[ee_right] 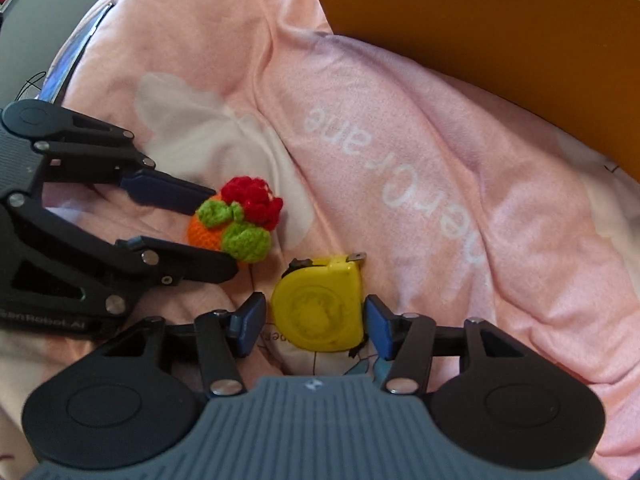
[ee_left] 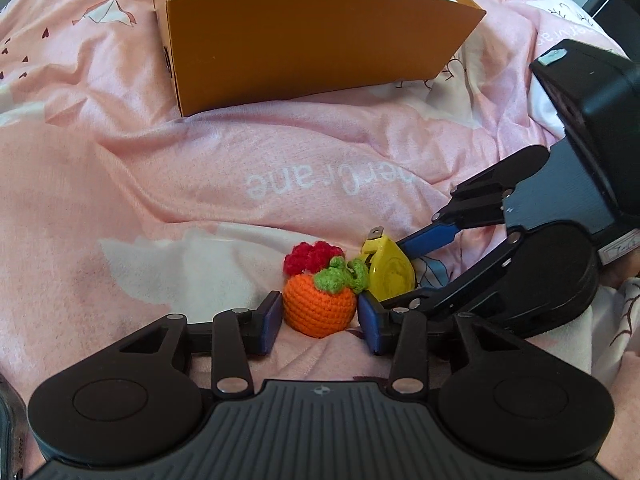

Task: Organize objects
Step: 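Grasp the orange crocheted fruit with the left gripper while the right grasps the yellow tape measure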

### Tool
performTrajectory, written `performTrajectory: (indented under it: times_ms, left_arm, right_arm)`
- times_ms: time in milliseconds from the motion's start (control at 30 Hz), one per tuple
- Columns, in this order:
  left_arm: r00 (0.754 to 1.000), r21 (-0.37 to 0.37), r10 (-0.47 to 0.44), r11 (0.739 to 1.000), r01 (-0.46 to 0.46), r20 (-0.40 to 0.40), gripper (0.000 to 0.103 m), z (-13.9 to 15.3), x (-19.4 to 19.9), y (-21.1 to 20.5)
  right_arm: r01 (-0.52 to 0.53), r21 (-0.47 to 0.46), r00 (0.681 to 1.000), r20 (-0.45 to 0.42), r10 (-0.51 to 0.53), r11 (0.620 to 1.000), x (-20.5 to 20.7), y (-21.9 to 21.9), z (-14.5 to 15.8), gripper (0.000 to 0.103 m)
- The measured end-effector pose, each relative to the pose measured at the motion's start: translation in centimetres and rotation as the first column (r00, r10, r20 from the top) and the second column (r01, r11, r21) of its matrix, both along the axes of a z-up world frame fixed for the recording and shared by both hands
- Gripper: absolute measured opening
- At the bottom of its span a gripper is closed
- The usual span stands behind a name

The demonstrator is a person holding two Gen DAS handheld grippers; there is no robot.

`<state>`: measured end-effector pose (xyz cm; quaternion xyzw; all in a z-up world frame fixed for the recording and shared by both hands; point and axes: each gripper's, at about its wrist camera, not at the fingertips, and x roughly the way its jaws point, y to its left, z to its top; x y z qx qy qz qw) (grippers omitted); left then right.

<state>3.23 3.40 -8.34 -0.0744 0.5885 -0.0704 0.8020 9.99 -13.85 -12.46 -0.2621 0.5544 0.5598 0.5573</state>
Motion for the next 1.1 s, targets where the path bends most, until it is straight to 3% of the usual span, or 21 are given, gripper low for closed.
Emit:
performTrajectory:
  times_ms: [233, 600, 733, 867, 1100]
  left_arm:
    - [1.000, -0.016, 0.021, 1.000, -0.021, 0.000, 0.051, -0.9, 0.5, 0.3]
    - [0.999, 0.039, -0.027, 0.999, 0.025, 0.038, 0.047, -1.1, 0.5, -1.2]
    - [0.994, 0.064, -0.034, 0.998, 0.028, 0.104, 0.046, 0.3, 0.3, -1.3]
    - [0.983, 0.043, -0.010, 0.999, 0.002, 0.182, 0.046, 2.2, 0.9, -0.9]
    - [0.937, 0.000, 0.008, 1.000, -0.008, 0.349, 0.046, 6.9, 3.5, -0.8]
  right_arm:
    - [0.029, -0.008, 1.000, 0.013, -0.029, 1.000, 0.2, -0.4, -0.5, 0.053]
    - [0.154, 0.026, 0.986, 0.066, -0.156, 0.988, 1.9, -2.8, 1.1, 0.053]
    - [0.200, 0.063, 0.974, 0.097, -0.206, 0.978, 2.9, -3.1, 2.1, 0.053]
    - [0.250, 0.116, 0.961, 0.091, -0.261, 0.961, 4.2, -3.3, 3.6, 0.053]
    - [0.309, 0.242, 0.943, 0.051, -0.330, 0.920, 6.5, -3.9, 8.3, 0.053]
